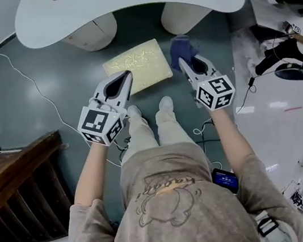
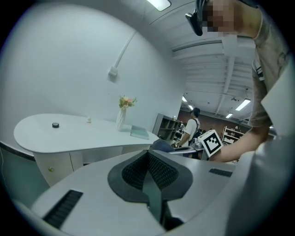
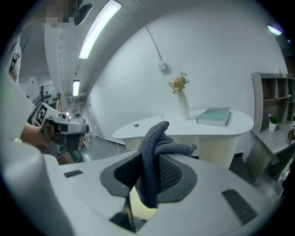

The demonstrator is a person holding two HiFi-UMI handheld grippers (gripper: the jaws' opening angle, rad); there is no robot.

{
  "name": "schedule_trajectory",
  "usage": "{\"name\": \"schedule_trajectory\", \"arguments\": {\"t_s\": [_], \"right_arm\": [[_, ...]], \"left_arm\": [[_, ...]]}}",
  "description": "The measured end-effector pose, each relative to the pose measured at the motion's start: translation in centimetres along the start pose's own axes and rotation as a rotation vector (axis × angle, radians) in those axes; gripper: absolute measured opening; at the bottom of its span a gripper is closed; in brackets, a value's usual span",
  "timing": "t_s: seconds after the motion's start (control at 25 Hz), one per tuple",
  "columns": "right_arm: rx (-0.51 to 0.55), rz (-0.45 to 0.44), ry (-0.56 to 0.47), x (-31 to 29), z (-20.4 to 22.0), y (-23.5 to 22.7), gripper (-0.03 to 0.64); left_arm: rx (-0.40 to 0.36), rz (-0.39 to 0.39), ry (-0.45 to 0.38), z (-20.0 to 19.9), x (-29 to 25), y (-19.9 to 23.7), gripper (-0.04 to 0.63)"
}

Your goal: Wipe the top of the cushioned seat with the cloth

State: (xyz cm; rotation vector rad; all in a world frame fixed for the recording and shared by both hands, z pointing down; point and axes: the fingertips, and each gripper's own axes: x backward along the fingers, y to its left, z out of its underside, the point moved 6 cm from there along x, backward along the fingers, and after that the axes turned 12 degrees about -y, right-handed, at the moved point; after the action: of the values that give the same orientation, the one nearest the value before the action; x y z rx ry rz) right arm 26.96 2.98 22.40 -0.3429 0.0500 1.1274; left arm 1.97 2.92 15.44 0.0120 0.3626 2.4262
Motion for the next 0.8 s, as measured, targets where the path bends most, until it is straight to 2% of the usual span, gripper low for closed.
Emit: {"name": "schedule_trajectory", "arguments": {"t_s": [0.2,0.32,0.48,0.8], "right_arm": [[0.05,-0.053,-0.094,2.7,-7.9,4.0,0.101],[0.084,-0.083,-0.138,4.1,-11.0,6.1,0.101],[0.115,-0.108,-0.173,6.2,-13.3,8.5,0.101],[0.136,-0.117,-0.259,7.8,-14.9,11.1,0.101]], "left_arm": [[-0.046,0.03,-0.061,-7.1,1.2,-2.1,0.017],[-0.048,0.031,-0.106,-9.8,2.5,-2.7,0.017],[-0.041,0.029,-0.131,-11.5,4.3,-4.1,0.017],[-0.127,-0.018,-0.194,-12.5,5.8,-4.8,0.017]]}}
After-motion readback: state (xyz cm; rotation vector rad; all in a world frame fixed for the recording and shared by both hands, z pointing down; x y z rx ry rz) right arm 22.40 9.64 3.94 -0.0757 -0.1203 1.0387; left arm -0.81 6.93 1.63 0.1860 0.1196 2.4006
